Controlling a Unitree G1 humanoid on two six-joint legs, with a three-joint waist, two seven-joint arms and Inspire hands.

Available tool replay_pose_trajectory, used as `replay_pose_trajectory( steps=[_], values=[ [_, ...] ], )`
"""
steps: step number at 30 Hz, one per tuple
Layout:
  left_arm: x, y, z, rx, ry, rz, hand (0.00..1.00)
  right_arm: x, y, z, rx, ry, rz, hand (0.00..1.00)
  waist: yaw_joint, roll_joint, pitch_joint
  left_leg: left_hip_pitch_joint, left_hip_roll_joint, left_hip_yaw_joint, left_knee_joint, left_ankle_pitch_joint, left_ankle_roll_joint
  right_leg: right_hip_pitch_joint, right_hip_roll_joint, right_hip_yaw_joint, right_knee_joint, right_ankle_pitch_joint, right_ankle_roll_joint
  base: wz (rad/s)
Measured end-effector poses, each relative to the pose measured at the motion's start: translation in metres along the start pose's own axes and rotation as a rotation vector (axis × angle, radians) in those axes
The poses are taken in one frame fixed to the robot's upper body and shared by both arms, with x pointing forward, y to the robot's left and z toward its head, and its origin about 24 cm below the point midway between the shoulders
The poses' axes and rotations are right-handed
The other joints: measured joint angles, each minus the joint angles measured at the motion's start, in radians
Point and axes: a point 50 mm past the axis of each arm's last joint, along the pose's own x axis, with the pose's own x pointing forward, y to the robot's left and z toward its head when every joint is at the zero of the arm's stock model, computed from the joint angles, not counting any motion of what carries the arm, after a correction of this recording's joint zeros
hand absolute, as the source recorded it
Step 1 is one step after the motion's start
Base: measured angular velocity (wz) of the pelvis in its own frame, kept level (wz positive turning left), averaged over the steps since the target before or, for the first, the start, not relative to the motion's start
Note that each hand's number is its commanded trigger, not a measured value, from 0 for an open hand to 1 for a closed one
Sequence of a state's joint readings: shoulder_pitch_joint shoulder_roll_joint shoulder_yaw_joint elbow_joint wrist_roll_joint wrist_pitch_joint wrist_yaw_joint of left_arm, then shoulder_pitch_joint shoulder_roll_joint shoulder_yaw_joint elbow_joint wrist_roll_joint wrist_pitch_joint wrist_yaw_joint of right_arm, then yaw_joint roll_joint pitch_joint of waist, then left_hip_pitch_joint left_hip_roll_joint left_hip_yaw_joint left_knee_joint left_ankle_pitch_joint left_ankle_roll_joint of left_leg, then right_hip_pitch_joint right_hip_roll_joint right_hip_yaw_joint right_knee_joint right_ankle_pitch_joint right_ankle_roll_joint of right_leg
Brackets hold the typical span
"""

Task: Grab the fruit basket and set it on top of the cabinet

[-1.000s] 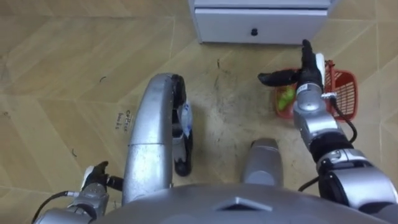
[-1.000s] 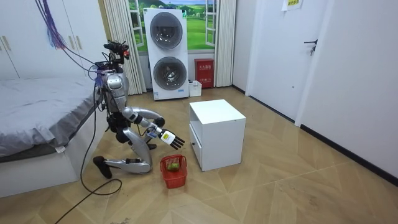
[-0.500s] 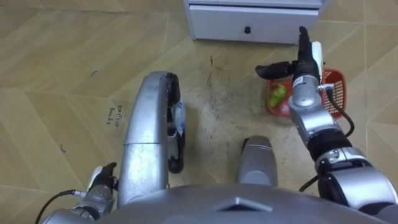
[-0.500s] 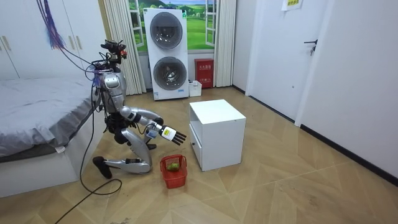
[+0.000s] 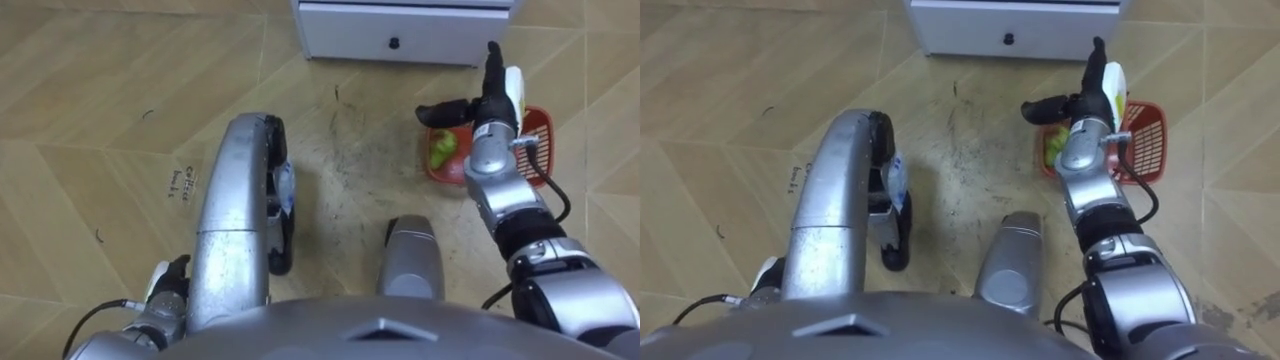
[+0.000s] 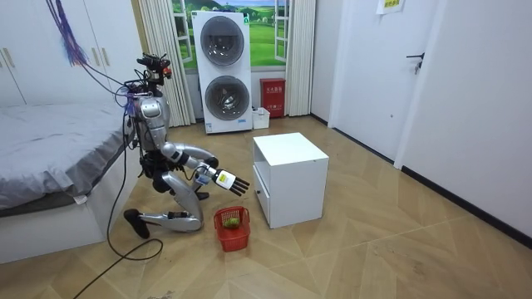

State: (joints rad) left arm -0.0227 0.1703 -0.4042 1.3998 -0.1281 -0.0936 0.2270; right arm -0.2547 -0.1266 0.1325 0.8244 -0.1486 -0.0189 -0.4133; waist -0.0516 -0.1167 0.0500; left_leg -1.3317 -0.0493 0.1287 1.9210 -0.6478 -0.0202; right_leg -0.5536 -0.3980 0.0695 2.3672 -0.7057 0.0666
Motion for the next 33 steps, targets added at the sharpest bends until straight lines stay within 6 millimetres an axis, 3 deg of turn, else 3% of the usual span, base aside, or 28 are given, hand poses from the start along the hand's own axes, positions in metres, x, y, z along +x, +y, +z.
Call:
replay_pose_trajectory(
  steps=[14,33],
  values=[
    [-0.001,-0.005,0.002,-0.031,0.009,-0.004,0.0,-0.002,-0.011,-0.036,0.007,0.164,-0.049,0.0,-0.006,0.002,-0.0011,0.003,-0.011,0.001,-0.001,0.002,-0.004,0.002,-0.003,0.006,0.003,0.0,-0.001,0.0],
    [-0.001,-0.006,0.0,-0.044,0.021,-0.005,0.0,0.0,-0.017,-0.038,0.031,0.18,-0.07,0.0,-0.008,0.002,-0.001,0.004,-0.015,-0.001,0.0,0.002,-0.004,0.004,-0.002,0.007,0.004,0.0,-0.001,0.0]
  ],
)
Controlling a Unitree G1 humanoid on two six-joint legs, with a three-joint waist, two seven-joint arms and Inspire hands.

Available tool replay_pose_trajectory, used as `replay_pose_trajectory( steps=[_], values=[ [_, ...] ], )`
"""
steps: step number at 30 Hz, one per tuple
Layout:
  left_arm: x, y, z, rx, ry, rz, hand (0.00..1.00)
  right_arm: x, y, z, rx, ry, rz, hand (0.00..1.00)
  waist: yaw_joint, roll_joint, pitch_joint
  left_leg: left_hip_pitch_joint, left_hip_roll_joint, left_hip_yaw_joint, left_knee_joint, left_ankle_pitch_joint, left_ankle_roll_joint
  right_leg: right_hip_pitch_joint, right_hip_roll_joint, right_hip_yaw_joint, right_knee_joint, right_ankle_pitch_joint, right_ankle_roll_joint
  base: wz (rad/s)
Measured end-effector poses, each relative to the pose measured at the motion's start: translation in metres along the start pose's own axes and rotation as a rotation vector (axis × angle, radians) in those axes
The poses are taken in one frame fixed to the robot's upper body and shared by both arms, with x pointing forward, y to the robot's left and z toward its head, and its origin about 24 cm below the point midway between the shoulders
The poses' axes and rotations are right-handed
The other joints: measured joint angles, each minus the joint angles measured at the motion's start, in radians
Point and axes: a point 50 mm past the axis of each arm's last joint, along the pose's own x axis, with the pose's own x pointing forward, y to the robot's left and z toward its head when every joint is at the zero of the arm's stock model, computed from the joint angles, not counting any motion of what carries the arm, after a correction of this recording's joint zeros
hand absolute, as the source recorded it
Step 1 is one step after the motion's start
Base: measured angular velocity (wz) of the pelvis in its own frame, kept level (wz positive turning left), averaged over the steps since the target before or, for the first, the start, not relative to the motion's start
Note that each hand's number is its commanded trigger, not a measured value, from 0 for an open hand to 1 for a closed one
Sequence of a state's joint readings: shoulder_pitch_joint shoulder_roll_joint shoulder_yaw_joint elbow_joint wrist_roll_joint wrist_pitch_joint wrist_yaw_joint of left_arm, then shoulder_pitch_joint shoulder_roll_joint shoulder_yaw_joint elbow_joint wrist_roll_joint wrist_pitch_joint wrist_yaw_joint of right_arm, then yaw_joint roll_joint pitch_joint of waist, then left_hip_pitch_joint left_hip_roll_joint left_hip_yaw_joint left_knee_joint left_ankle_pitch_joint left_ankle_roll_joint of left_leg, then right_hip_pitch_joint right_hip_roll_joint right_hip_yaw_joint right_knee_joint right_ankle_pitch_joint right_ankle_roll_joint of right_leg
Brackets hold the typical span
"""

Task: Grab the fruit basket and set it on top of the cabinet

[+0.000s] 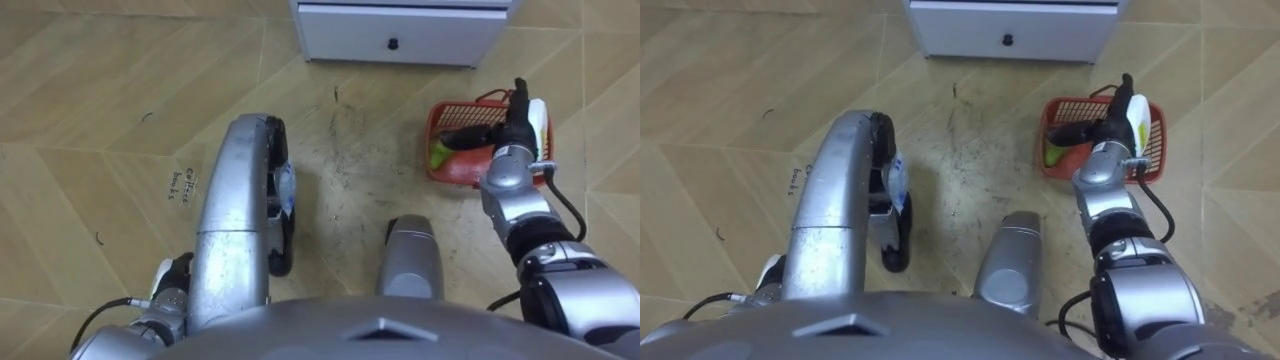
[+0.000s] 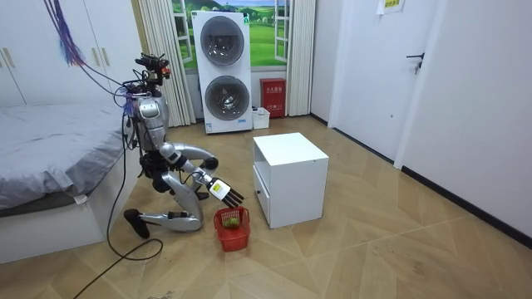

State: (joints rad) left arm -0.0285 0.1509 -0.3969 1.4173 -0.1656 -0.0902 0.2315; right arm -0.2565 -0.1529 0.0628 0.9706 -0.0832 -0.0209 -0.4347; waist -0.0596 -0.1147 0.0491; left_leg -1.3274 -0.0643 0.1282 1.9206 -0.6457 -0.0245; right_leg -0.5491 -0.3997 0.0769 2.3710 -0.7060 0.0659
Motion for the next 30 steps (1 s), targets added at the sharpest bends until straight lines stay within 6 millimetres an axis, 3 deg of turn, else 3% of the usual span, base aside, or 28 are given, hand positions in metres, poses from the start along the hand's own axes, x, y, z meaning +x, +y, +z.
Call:
replay_pose_trajectory(
  steps=[23,27,30],
  values=[
    [0.0,-0.003,0.0,0.007,0.007,-0.013,0.0,0.009,-0.015,-0.012,0.034,0.082,0.01,0.0,0.015,0.016,-0.0036,0.008,-0.001,-0.001,0.0,0.0,0.0,0.01,0.001,-0.006,0.0,-0.001,0.003,0.0],
    [0.0,-0.003,0.0,0.006,0.006,-0.015,0.0,0.012,-0.026,-0.02,0.052,0.119,-0.005,0.0,0.026,0.027,-0.0046,0.008,0.0,-0.001,0.002,0.0,0.0,0.011,0.001,-0.006,0.003,-0.001,0.003,0.0],
    [0.0,-0.004,0.001,-0.001,0.005,-0.016,0.0,0.009,-0.028,-0.039,0.077,0.23,0.008,0.0,0.034,0.033,-0.0028,0.008,0.001,-0.001,0.002,0.0,-0.001,0.008,0.003,-0.002,0.005,-0.001,0.003,0.0]
  ],
)
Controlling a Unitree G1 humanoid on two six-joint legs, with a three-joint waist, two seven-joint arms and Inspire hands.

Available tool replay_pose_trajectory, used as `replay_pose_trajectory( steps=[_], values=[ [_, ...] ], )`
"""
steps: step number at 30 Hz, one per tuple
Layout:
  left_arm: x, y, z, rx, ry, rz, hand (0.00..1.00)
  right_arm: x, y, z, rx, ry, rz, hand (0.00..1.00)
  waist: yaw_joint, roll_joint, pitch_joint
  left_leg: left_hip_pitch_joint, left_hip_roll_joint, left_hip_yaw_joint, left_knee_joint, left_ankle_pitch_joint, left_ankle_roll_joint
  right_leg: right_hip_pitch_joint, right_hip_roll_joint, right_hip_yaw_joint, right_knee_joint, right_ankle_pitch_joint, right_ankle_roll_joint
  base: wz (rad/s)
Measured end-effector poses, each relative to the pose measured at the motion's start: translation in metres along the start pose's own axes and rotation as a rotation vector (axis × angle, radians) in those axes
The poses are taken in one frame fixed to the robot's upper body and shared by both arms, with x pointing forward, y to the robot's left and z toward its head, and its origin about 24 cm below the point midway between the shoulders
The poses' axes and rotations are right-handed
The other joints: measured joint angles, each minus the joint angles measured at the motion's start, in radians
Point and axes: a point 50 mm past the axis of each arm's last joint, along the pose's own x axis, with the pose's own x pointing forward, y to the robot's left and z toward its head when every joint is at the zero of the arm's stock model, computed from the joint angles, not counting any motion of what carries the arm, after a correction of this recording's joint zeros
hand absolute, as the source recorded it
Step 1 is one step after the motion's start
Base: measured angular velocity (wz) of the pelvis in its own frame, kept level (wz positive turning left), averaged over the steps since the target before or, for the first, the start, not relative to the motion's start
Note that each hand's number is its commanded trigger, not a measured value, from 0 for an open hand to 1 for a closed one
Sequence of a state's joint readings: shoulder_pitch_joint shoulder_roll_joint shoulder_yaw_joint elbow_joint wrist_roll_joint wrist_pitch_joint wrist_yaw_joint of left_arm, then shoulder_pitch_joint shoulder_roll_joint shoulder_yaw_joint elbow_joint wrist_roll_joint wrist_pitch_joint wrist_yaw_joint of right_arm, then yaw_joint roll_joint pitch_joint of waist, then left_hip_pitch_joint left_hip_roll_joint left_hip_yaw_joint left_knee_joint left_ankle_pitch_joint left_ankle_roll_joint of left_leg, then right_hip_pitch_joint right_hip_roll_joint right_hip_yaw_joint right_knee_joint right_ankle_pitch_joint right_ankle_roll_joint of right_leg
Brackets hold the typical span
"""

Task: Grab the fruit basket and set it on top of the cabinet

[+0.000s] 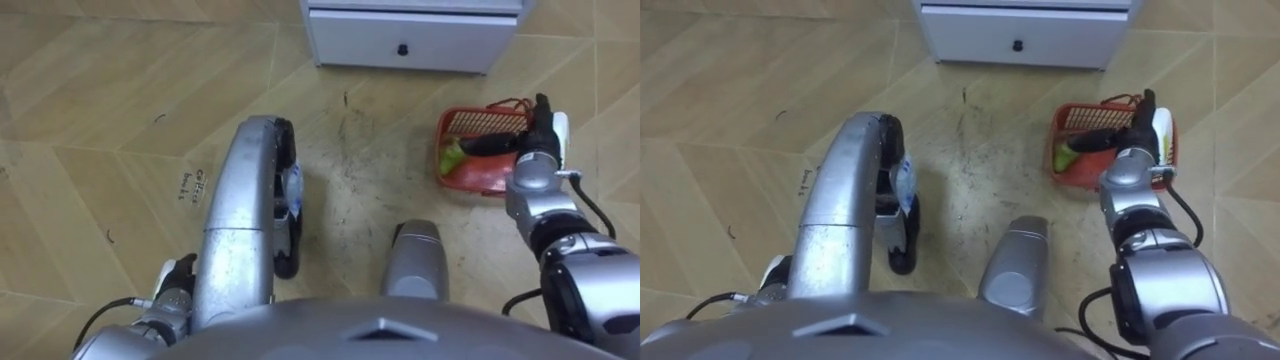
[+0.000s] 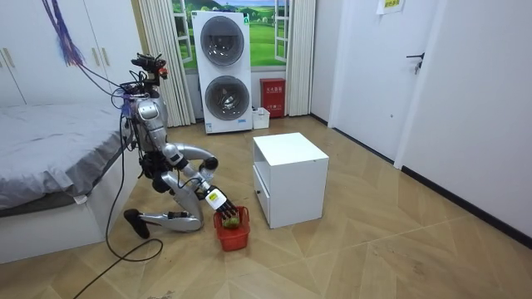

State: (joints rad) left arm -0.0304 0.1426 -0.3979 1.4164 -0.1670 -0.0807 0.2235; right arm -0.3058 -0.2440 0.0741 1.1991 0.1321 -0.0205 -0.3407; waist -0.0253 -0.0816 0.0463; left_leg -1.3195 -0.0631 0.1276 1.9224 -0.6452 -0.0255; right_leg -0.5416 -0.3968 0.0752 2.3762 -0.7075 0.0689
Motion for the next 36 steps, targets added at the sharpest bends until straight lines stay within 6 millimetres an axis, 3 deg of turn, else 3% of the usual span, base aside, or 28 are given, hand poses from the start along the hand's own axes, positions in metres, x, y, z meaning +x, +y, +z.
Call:
replay_pose_trajectory(
  steps=[3,4,5,6,19,36],
  values=[
    [0.0,0.0,-0.002,-0.005,0.007,-0.001,0.0,-0.001,0.0,-0.012,0.031,0.065,0.015,0.0,-0.003,0.002,0.0016,-0.005,0.001,0.004,0.0,0.001,-0.003,-0.015,0.0,0.01,0.006,0.0,0.0,-0.06],
    [0.0,0.0,-0.002,-0.006,0.012,-0.006,0.0,-0.001,0.0,-0.012,0.052,0.072,0.014,0.27,-0.005,0.002,0.0018,-0.009,0.0,0.004,0.0,0.003,-0.006,-0.02,0.001,0.012,0.009,0.0,0.001,-0.05],
    [0.0,0.001,-0.003,-0.007,0.016,-0.009,0.0,-0.001,0.0,-0.012,0.063,0.076,0.013,0.79,-0.005,0.002,0.0019,-0.01,0.0,0.004,0.0,0.003,-0.006,-0.021,0.002,0.012,0.01,-0.001,0.001,0.0],
    [0.0,0.001,0.0,-0.015,0.013,-0.013,0.0,-0.001,-0.001,-0.013,0.087,0.082,0.015,1.0,-0.006,0.002,0.002,-0.011,0.0,0.003,0.0,0.005,-0.007,-0.023,0.002,0.014,0.011,-0.001,0.001,0.0],
    [0.001,0.002,0.003,-0.057,0.012,-0.042,0.0,-0.001,0.0,-0.013,0.113,0.088,0.038,1.0,-0.005,-0.009,0.0075,-0.015,0.0,0.002,0.0,0.005,-0.008,-0.029,0.005,0.019,0.013,-0.001,0.001,0.0],
    [0.001,0.003,0.0,-0.074,0.026,-0.063,0.0,-0.002,0.002,-0.02,0.121,0.138,0.069,1.0,0.004,-0.01,0.0078,-0.02,0.0,0.0,0.002,0.005,-0.008,-0.033,0.008,0.019,0.013,-0.001,0.001,0.0]
  ],
)
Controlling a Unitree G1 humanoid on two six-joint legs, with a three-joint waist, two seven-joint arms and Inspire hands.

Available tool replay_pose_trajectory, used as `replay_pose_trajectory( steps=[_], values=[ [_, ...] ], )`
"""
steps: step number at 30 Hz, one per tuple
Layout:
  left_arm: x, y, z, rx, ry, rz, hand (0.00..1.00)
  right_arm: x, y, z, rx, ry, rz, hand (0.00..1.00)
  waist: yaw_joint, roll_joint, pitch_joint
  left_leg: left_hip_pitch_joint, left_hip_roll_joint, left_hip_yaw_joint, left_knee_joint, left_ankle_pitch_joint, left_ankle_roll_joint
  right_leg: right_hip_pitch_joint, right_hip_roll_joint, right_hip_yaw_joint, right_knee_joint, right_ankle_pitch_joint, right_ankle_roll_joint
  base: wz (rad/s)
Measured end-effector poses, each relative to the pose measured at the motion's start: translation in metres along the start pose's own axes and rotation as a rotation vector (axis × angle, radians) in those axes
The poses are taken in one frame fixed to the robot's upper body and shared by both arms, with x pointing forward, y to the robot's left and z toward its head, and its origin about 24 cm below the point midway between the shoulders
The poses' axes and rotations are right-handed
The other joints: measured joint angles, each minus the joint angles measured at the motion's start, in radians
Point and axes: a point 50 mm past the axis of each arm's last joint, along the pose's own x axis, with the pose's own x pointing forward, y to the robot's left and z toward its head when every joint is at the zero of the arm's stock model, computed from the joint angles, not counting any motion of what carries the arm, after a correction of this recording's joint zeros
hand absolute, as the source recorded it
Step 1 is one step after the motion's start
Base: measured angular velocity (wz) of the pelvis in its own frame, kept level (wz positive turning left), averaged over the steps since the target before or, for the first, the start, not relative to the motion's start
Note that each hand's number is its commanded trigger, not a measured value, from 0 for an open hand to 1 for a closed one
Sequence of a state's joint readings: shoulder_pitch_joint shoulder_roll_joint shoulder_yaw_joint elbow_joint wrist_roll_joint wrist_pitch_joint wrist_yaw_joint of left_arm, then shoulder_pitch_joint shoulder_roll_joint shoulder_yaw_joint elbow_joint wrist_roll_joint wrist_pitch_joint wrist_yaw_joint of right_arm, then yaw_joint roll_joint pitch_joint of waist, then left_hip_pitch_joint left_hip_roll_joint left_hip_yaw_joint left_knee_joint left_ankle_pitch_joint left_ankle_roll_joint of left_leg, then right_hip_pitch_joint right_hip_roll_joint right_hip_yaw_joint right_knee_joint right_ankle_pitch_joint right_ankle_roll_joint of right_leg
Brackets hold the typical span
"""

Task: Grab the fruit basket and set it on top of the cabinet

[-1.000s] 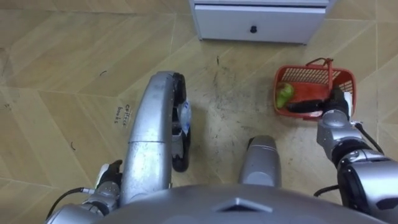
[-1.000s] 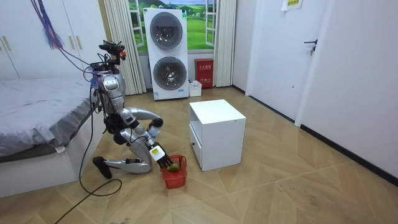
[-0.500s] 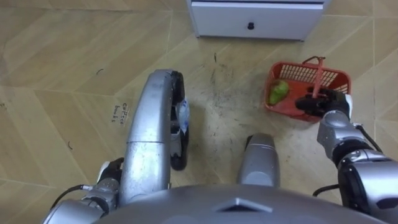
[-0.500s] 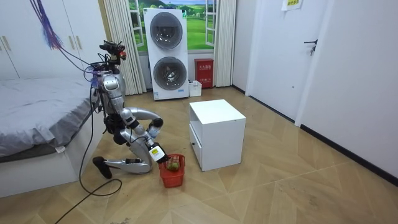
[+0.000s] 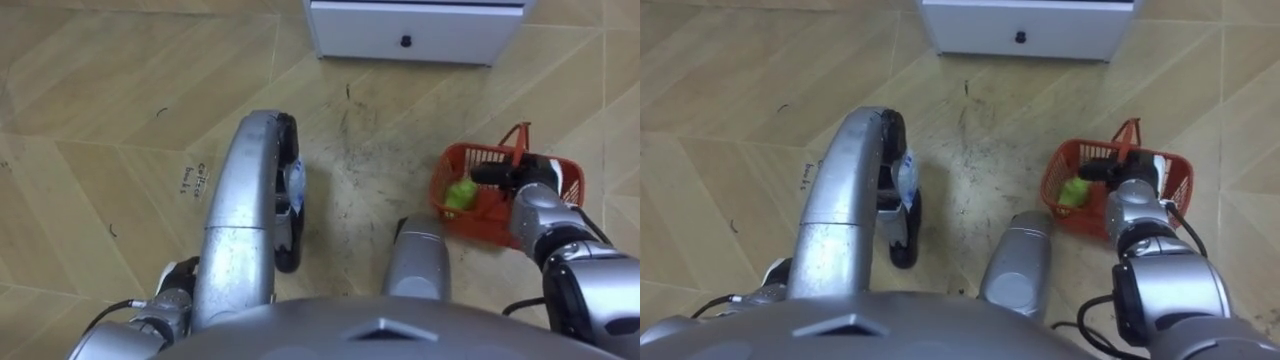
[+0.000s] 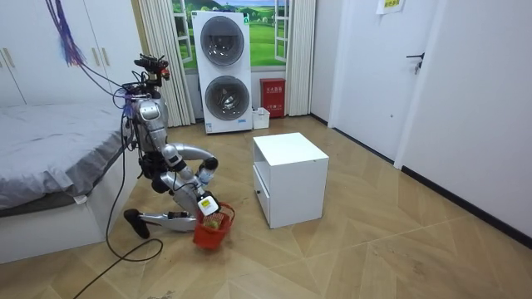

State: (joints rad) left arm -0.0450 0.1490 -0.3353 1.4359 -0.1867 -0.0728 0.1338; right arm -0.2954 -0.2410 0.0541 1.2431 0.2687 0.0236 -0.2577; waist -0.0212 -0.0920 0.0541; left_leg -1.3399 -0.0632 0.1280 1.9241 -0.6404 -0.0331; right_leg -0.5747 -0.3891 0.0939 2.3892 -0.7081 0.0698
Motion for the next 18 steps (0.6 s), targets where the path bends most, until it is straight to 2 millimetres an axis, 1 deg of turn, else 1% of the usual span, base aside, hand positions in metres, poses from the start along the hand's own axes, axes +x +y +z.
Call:
replay_pose_trajectory(
  steps=[3,6,8,11,14,15,16,17,18],
  values=[
    [0.0,0.001,0.001,0.0,-0.001,0.002,0.0,0.0,0.003,-0.001,0.004,0.003,0.018,1.0,0.001,-0.001,0.0006,0.0,0.0,-0.008,0.006,0.0,0.0,0.005,0.008,-0.005,0.0,0.0,0.0,0.0],
    [0.0,0.001,0.001,0.0,-0.002,0.003,0.0,-0.001,0.004,0.0,-0.002,0.001,0.021,1.0,0.002,-0.004,0.0005,0.0,0.0,-0.012,0.012,0.0,0.0,0.013,0.01,-0.009,0.0,0.0,0.0,0.0],
    [0.001,0.002,0.003,0.001,-0.008,0.006,0.0,-0.001,0.006,0.0,-0.004,0.0,0.027,1.0,0.004,-0.009,0.0019,0.001,0.0,-0.017,0.015,0.0,0.0,0.018,0.013,-0.012,0.0,0.0,0.0,0.0],
    [0.001,0.002,0.003,0.003,-0.008,0.005,0.0,-0.002,0.009,0.005,-0.011,-0.027,0.044,1.0,0.009,-0.014,0.0021,0.001,0.001,-0.027,0.022,-0.001,0.002,0.023,0.023,-0.014,0.001,0.0,0.0,-0.03],
    [0.0,0.003,0.002,-0.014,-0.004,0.009,0.0,-0.003,0.012,0.018,-0.015,-0.085,0.058,1.0,0.009,-0.012,0.0021,0.0,-0.012,-0.047,0.035,-0.001,0.002,0.039,0.035,-0.017,-0.001,0.0,0.0,-0.06],
    [0.0,0.003,0.003,-0.016,-0.01,0.01,0.0,-0.003,0.014,0.023,-0.022,-0.107,0.064,1.0,0.007,-0.013,0.0024,0.001,-0.023,-0.058,0.04,-0.002,0.002,0.049,0.037,-0.017,-0.003,0.0,0.0,-0.04],
    [0.0,0.003,0.004,-0.016,-0.016,0.01,0.0,-0.005,0.017,0.028,-0.02,-0.132,0.075,1.0,0.0,-0.013,0.0023,0.006,-0.028,-0.061,0.043,-0.007,0.002,0.054,0.037,-0.018,-0.006,0.0,0.0,0.0],
    [0.001,0.003,0.005,-0.016,-0.023,0.01,0.0,-0.005,0.018,0.032,-0.016,-0.147,0.08,1.0,-0.005,-0.014,0.0023,0.007,-0.033,-0.064,0.042,-0.015,-0.004,0.056,0.036,-0.019,-0.007,0.0,0.0,0.0],
    [0.001,0.004,0.01,-0.019,-0.041,0.011,0.0,-0.006,0.019,0.038,-0.009,-0.173,0.087,1.0,-0.008,-0.016,0.0024,0.006,-0.038,-0.066,0.044,-0.019,-0.001,0.059,0.034,-0.019,-0.007,0.0,0.0,0.06]
  ],
)
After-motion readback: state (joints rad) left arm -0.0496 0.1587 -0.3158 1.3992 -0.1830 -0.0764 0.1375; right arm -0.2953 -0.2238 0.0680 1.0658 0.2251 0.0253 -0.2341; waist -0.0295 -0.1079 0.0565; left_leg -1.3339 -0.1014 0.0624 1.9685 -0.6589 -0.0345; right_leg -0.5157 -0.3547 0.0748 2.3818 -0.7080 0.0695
